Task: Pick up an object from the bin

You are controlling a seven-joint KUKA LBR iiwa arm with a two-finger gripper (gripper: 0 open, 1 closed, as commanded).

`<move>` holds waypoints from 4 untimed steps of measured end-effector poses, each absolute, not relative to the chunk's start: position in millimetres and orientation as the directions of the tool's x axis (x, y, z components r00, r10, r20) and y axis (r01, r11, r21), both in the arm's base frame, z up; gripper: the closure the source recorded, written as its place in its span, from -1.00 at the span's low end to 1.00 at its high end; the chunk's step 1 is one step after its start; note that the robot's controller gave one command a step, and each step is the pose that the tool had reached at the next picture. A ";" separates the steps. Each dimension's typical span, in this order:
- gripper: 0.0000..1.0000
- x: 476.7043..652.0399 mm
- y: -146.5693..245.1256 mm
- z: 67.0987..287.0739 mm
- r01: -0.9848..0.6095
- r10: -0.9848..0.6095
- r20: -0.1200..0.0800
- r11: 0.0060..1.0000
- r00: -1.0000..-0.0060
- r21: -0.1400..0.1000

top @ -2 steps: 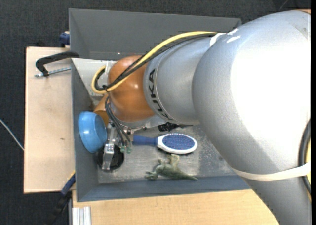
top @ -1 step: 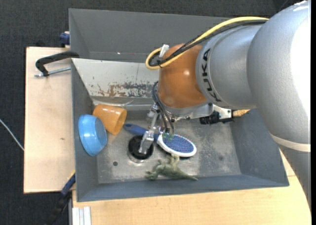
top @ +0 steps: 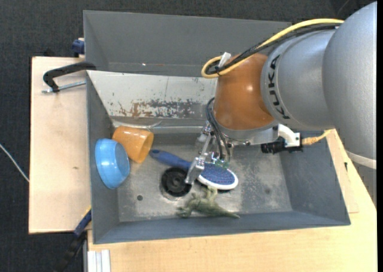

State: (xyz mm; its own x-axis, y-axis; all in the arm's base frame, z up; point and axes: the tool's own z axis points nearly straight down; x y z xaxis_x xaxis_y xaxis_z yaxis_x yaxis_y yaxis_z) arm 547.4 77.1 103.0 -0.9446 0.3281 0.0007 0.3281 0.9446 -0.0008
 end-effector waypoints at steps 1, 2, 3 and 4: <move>-1.00 541.5 48.7 76.9 0.342 0.342 -0.005 0.940 -0.940 0.010; -1.00 545.0 50.8 82.1 0.340 0.340 -0.007 0.940 -0.940 0.007; 1.00 545.0 50.3 80.8 0.342 0.342 -0.008 0.940 -0.940 0.006; 1.00 547.1 51.4 145.8 0.340 0.340 -0.009 0.940 -0.940 0.006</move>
Offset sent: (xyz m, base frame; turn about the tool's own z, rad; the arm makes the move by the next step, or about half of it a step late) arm -0.0108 -0.0307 -0.0330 0.0105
